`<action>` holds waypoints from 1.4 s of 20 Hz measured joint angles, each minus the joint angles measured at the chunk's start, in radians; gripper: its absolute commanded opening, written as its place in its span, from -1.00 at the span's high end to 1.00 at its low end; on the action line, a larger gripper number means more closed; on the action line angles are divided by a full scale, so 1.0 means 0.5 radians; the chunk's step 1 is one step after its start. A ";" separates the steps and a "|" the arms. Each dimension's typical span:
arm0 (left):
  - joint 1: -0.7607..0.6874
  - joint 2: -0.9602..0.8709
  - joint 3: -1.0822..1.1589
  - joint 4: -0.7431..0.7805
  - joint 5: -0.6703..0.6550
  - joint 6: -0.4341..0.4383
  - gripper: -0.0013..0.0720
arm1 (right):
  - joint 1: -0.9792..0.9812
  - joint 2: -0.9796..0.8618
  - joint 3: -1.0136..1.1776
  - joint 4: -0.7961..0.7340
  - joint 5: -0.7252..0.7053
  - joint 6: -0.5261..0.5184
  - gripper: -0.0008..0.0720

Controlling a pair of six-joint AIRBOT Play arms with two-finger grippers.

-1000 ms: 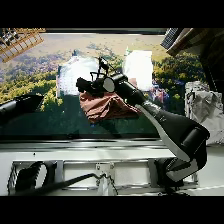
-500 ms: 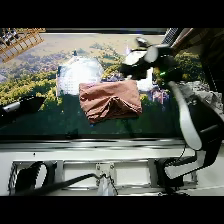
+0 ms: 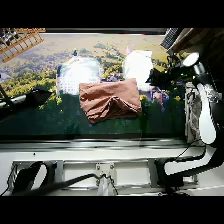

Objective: Fold the clothes and pants, and hang the long-sleeved shirts on hangers.

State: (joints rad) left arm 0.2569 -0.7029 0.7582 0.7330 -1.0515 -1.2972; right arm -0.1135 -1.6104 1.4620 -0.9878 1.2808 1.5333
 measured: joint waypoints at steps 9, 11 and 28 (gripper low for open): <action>0.000 -0.223 0.000 -0.073 0.072 0.113 -0.03 | -0.052 -0.088 -0.303 0.185 -0.186 -0.305 -0.59; 0.000 -0.258 0.000 -0.075 0.085 0.128 -0.03 | -0.047 -0.143 -0.317 0.331 -0.204 -0.353 -0.64; 0.000 -0.314 0.000 -0.077 0.098 0.150 -0.03 | 0.294 -0.370 -0.331 0.501 -0.324 -0.458 0.91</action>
State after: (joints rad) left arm 0.2569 -0.8597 0.7582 0.6945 -1.0027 -1.2224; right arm 0.0334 -1.7954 1.2964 -0.7372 1.1187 1.3045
